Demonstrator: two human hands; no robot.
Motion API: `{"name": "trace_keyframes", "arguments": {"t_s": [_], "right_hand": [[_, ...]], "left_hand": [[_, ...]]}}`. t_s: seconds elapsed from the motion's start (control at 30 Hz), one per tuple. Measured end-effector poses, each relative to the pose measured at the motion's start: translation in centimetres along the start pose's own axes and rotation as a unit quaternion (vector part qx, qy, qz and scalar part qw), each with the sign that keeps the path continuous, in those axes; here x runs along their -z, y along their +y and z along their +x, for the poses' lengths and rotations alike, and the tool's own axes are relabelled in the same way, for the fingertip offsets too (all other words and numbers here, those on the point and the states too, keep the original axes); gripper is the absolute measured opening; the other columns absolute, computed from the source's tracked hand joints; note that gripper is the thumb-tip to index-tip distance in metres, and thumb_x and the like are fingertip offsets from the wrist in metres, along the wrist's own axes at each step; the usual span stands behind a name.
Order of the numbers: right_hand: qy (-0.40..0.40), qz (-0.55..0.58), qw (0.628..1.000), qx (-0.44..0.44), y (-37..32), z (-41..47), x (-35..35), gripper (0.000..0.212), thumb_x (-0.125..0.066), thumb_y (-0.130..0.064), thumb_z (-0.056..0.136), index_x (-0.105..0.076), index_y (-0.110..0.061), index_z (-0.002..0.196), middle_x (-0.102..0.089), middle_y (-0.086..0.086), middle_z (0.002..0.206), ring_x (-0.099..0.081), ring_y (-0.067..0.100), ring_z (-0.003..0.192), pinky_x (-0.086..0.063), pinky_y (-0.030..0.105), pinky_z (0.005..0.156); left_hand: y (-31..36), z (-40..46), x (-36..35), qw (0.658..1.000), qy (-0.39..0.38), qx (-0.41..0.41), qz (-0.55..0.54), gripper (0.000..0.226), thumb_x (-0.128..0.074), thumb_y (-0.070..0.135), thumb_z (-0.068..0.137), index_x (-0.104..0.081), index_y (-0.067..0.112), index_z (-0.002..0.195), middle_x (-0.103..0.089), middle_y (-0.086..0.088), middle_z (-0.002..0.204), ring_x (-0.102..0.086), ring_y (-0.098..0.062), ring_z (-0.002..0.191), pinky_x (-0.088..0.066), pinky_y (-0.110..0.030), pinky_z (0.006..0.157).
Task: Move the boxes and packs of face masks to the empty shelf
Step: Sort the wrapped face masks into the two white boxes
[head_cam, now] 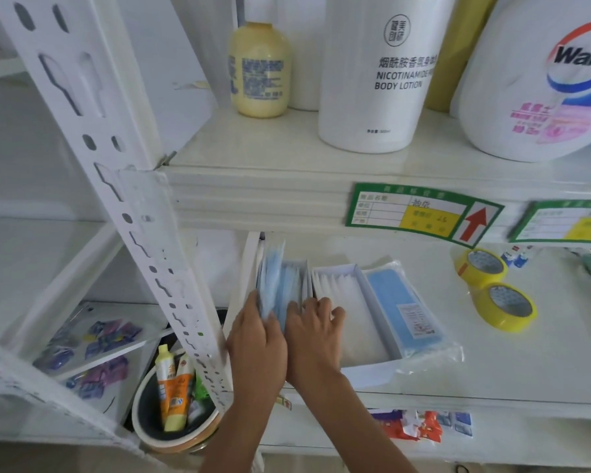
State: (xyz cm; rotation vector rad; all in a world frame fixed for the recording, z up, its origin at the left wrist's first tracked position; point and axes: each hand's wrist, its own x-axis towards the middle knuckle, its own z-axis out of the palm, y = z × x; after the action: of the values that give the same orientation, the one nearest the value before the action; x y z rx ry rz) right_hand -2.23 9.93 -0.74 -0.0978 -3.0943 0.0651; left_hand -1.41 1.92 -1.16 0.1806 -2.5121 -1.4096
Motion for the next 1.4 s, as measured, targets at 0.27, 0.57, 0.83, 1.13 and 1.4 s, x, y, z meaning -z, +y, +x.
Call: {"name": "trace_keyframes", "arguments": {"t_s": [0.27,0.57,0.83,1.13,1.4], "right_hand": [[0.002,0.024,0.999,-0.035,0.0,1.6,0.4,0.058,-0.035,-0.068,0.089,-0.053,-0.018,0.112,-0.064,0.003,0.105,-0.046,0.029,0.106,-0.028,0.052,0.094],[0.028,0.057,0.997,-0.037,0.5,1.5,-0.3,0.035,-0.042,-0.058,0.09,-0.051,-0.029,0.073,-0.061,-0.008,0.077,-0.036,0.019,0.082,-0.024,0.042,0.076],[0.058,0.14,0.985,-0.087,1.6,2.5,0.6,0.028,-0.051,-0.051,0.08,-0.051,-0.028,0.064,-0.054,-0.011,0.064,-0.045,0.015,0.075,-0.019,0.036,0.073],[0.053,0.153,0.984,-0.074,2.5,1.6,0.6,0.026,-0.044,-0.045,0.09,-0.063,-0.03,0.081,-0.062,-0.011,0.075,-0.05,0.014,0.079,-0.024,0.035,0.077],[0.045,0.127,0.991,-0.006,3.0,1.1,0.5,0.024,-0.041,-0.033,0.098,-0.064,-0.027,0.092,-0.069,-0.007,0.091,-0.053,0.018,0.085,-0.032,0.037,0.079]], "left_hand": [[-0.5,-0.2,0.1,0.989,-0.011,0.059,-0.135,0.038,-0.043,0.024,0.106,-0.05,0.06,0.116,-0.067,0.013,0.111,-0.063,0.0,0.104,-0.054,-0.037,0.092],[-1.0,-0.3,-0.7,0.995,-0.012,0.037,-0.092,0.036,-0.04,0.024,0.107,-0.045,0.021,0.142,-0.068,-0.006,0.119,-0.063,-0.028,0.113,-0.043,-0.06,0.105],[-0.7,-0.3,-0.9,0.993,-0.001,0.072,-0.096,0.047,-0.036,0.035,0.107,-0.04,0.014,0.148,-0.058,-0.014,0.138,-0.05,-0.034,0.132,-0.022,-0.058,0.12],[-2.4,0.3,-0.8,0.993,-0.102,0.016,0.056,0.083,-0.061,0.032,0.093,-0.01,0.029,0.159,-0.044,-0.007,0.15,-0.032,-0.032,0.146,-0.014,-0.055,0.123],[-3.5,0.1,0.0,0.966,-0.076,-0.206,0.14,0.068,-0.064,0.018,0.092,-0.039,0.031,0.154,-0.031,-0.002,0.164,-0.026,-0.021,0.153,-0.027,-0.049,0.121]]}}
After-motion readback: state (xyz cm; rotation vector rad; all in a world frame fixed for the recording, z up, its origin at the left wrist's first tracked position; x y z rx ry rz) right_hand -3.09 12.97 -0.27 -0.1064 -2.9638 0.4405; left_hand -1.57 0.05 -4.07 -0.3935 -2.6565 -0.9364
